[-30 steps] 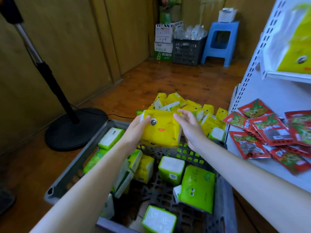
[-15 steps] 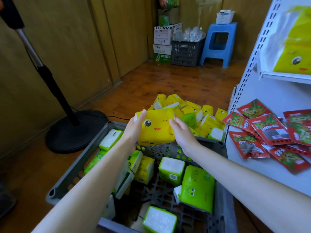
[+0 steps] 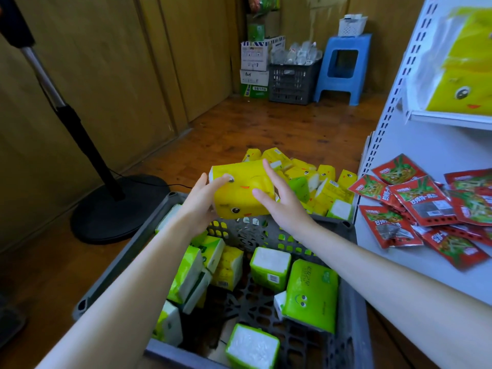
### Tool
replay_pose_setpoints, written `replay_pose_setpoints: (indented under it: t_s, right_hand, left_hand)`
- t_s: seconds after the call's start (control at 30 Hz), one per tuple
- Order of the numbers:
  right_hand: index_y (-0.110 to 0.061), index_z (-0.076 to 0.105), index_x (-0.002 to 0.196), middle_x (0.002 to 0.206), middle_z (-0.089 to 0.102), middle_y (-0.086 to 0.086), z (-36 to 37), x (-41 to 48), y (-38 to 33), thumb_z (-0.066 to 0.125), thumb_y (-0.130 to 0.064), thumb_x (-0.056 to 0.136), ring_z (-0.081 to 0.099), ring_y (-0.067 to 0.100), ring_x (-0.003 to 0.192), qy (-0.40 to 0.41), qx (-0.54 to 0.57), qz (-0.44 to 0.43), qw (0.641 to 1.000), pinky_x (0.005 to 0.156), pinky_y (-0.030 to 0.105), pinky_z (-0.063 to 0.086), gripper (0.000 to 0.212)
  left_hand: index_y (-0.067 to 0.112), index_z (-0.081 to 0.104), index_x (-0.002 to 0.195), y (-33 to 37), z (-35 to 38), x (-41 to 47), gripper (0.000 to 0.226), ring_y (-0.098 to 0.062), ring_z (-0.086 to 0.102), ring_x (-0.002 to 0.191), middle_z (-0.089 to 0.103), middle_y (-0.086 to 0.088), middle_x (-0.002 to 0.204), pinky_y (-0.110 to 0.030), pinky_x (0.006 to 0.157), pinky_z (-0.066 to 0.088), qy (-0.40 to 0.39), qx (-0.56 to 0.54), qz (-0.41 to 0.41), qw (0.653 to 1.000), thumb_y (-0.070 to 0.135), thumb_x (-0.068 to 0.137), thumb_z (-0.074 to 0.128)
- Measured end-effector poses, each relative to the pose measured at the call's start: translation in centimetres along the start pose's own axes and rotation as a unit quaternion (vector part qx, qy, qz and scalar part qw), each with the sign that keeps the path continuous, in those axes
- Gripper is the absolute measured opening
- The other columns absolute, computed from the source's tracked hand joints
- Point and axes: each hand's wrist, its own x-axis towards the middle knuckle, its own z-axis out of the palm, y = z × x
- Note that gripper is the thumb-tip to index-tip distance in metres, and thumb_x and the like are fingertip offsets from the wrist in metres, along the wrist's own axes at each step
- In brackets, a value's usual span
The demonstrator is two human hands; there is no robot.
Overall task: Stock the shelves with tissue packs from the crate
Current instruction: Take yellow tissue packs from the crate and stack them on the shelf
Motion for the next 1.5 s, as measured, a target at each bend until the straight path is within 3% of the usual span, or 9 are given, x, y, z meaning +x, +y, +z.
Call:
replay_pose_setpoints:
  t_s: [0.23,0.37,0.53,0.67,0.83,0.93,1.03,1.2,1.5]
  right_hand:
    - [-0.033,0.025,0.144,0.144,0.028,-0.016,-1.6,0.7,-1.2,0.047,-0.031,0.097,0.024,-0.002,0.134,0.048,0.001,-0.029,0.998,0.114,0.035,0.024,0.053]
    - [-0.047,0.028,0.136,0.154,0.018,-0.007,-2.9,0.4,-3.0,0.068,-0.041,0.08,0.008,0.002,0.142,0.018,-0.043,-0.063,0.997,0.108,0.024,0.019,0.069]
    - [-0.038,0.036,0.128,0.147,0.03,0.0,-5.7,0.4,-6.1,0.074,-0.025,0.078,0.027,0.01,0.136,0.081,-0.072,-0.14,0.984,0.106,0.02,0.026,0.065]
    - [-0.025,0.042,0.129,0.132,0.042,-0.002,-10.9,1.1,-10.6,0.073,-0.027,0.078,0.042,0.014,0.124,0.174,-0.075,-0.208,0.96,0.102,0.032,0.04,0.06]
    - [-0.022,0.045,0.123,0.122,0.047,-0.008,-20.1,-0.3,-14.5,0.074,-0.025,0.076,0.046,0.011,0.12,0.287,-0.114,-0.258,0.916,0.1,0.024,0.041,0.056]
    - [-0.025,0.045,0.118,0.118,0.05,-0.007,-27.0,-2.7,-15.0,0.074,-0.021,0.074,0.051,0.014,0.115,0.368,-0.112,-0.255,0.887,0.097,0.024,0.044,0.053]
    - [-0.028,0.045,0.113,0.119,0.052,-0.002,-33.9,-5.7,-13.9,0.074,-0.026,0.07,0.054,0.019,0.114,0.439,-0.124,-0.219,0.862,0.099,0.034,0.045,0.052]
    - [-0.019,0.047,0.121,0.125,0.053,0.007,-41.1,-9.1,-10.1,0.076,-0.022,0.069,0.053,0.017,0.11,0.466,-0.142,-0.117,0.866,0.092,0.027,0.047,0.06]
    - [-0.016,0.048,0.124,0.131,0.05,0.009,-42.5,-6.2,-5.4,0.075,-0.017,0.077,0.051,0.018,0.114,0.42,-0.155,-0.076,0.891,0.098,0.035,0.044,0.054]
  left_hand:
    - [0.023,0.043,0.134,1.9,1.4,-2.1,0.035,-0.02,0.066,0.1,0.064,-0.001,0.121,-0.04,0.079,0.057,-0.102,0.062,0.094,0.988,0.018,0.1,0.041]
    - [0.021,0.047,0.132,3.5,2.0,-3.0,0.033,-0.021,0.068,0.095,0.067,-0.005,0.116,-0.039,0.076,0.057,-0.09,0.078,0.09,0.989,0.027,0.1,0.04]
    - [0.035,0.057,0.104,7.5,5.1,-5.0,0.021,-0.006,0.071,0.08,0.072,0.016,0.091,-0.025,0.067,0.055,-0.088,0.074,0.175,0.978,0.04,0.098,0.038]
    - [0.036,0.046,0.13,11.6,10.3,-6.7,0.038,-0.006,0.067,0.098,0.062,0.013,0.124,-0.02,0.076,0.052,-0.145,0.078,0.258,0.952,0.047,0.098,0.028]
    - [0.028,0.033,0.143,15.3,18.7,-7.6,0.045,-0.012,0.053,0.122,0.049,0.01,0.138,-0.034,0.108,0.036,-0.194,0.11,0.305,0.926,0.043,0.1,0.032]
    - [0.021,0.022,0.149,15.3,24.3,-7.6,0.056,-0.014,0.033,0.138,0.031,0.002,0.153,-0.031,0.113,0.024,-0.181,0.252,0.371,0.875,0.036,0.099,0.041]
    - [0.019,0.02,0.149,13.5,29.1,-6.7,0.06,-0.013,0.013,0.145,0.015,0.001,0.157,-0.026,0.114,0.014,-0.157,0.432,0.456,0.762,0.034,0.097,0.046]
    - [0.029,0.015,0.149,10.8,34.3,-4.6,0.066,-0.026,-0.002,0.146,-0.006,-0.003,0.159,-0.04,0.116,0.008,-0.102,0.575,0.467,0.664,0.037,0.094,0.05]
    - [0.034,0.004,0.15,9.0,38.0,-2.6,0.076,-0.033,-0.005,0.145,-0.014,-0.008,0.157,-0.047,0.115,0.012,-0.051,0.605,0.422,0.673,0.035,0.092,0.055]
